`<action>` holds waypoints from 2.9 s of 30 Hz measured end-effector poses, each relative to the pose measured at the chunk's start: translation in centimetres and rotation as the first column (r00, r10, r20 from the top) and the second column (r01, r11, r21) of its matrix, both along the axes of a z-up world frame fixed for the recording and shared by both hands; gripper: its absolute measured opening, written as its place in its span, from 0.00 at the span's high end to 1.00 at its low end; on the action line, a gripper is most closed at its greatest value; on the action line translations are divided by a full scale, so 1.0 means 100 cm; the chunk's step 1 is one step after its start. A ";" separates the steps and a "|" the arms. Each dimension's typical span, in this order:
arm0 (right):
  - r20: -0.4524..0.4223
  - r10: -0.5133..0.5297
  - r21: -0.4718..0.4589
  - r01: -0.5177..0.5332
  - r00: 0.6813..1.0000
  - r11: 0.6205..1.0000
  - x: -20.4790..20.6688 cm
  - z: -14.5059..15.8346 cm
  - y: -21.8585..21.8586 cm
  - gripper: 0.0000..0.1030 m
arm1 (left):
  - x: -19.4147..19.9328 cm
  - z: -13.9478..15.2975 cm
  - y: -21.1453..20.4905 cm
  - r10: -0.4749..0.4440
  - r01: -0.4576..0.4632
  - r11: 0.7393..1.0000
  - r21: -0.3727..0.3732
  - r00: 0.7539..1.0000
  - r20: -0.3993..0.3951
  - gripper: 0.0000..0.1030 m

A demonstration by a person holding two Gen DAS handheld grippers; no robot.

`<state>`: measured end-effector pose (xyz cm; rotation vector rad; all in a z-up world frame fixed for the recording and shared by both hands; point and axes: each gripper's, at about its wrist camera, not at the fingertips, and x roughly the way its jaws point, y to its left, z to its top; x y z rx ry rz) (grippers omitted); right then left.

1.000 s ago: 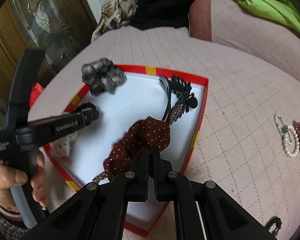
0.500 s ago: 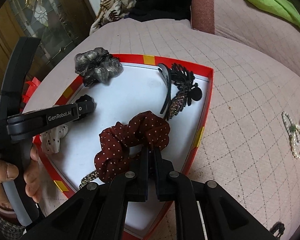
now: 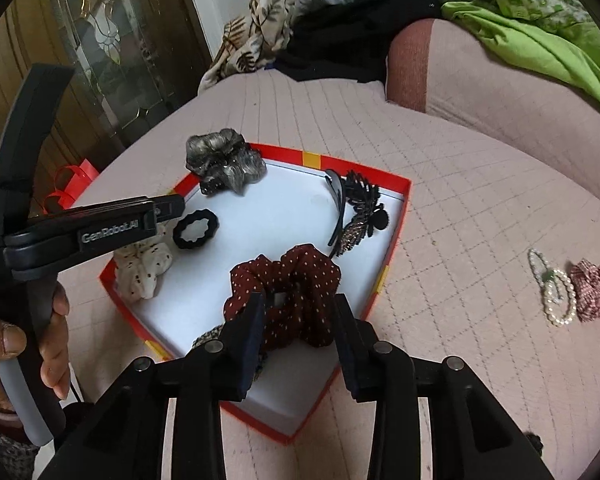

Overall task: Organize jewelry
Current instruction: 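Carry hair tie and red scrunchie into the tray and open both tools, then move both tools away from the tray toward the bracelets on the bed, then grasp black beaded bracelet with left tool while right tool grasps green-bead pearl bracelet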

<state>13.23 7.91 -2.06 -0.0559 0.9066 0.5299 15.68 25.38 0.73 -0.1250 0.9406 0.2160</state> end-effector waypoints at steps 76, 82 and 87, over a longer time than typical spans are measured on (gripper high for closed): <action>-0.064 -0.521 -0.204 0.500 0.851 0.842 0.092 -0.079 -0.284 0.54 | -0.029 -0.070 -0.259 -0.431 0.405 0.892 -0.201 0.895 -0.111 0.52; -0.091 -0.559 -0.197 0.535 0.824 0.822 0.046 -0.079 -0.334 0.54 | -0.039 -0.071 -0.278 -0.480 0.454 0.869 -0.196 0.870 -0.113 0.52; -0.087 -0.569 -0.210 0.543 0.818 0.813 0.006 -0.076 -0.358 0.54 | -0.044 -0.074 -0.296 -0.537 0.513 0.836 -0.195 0.838 -0.100 0.52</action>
